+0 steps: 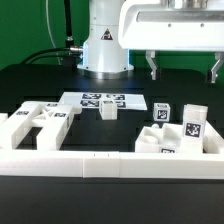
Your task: Assemble chair
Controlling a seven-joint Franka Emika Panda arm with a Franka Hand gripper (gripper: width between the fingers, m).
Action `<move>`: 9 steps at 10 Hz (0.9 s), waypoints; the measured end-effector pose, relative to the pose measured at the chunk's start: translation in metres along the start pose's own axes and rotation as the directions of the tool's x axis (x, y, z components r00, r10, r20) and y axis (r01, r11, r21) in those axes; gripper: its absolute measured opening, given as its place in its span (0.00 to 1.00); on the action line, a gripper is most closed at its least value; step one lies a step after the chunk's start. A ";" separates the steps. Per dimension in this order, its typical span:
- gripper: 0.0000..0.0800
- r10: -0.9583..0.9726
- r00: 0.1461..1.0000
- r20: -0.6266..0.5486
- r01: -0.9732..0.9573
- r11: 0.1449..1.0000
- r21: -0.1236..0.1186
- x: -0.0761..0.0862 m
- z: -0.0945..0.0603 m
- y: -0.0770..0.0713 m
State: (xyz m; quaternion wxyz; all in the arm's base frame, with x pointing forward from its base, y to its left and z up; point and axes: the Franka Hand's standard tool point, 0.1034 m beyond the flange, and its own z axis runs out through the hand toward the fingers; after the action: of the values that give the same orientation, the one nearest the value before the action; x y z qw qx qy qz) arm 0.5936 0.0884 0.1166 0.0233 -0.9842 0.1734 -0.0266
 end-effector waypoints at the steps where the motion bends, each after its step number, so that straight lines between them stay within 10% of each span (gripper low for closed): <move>1: 0.81 0.000 1.000 0.000 0.000 1.000 0.000 0.000 0.000 0.000; 4: 0.81 -0.025 0.999 0.027 0.025 1.000 0.006 -0.007 0.005 0.015; 8: 0.81 -0.148 0.988 0.036 0.148 0.989 0.000 -0.040 0.029 0.120; 9: 0.81 -0.130 0.991 0.041 0.130 0.992 -0.001 -0.041 0.031 0.125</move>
Offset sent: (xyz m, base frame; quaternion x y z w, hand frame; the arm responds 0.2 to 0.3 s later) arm -0.0367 -0.0142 -0.0116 0.0400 -0.0864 0.0386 0.9947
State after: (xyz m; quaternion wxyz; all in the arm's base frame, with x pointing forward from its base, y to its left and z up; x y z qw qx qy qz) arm 0.5145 -0.0142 0.0772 0.0234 -0.9938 0.1086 -0.0076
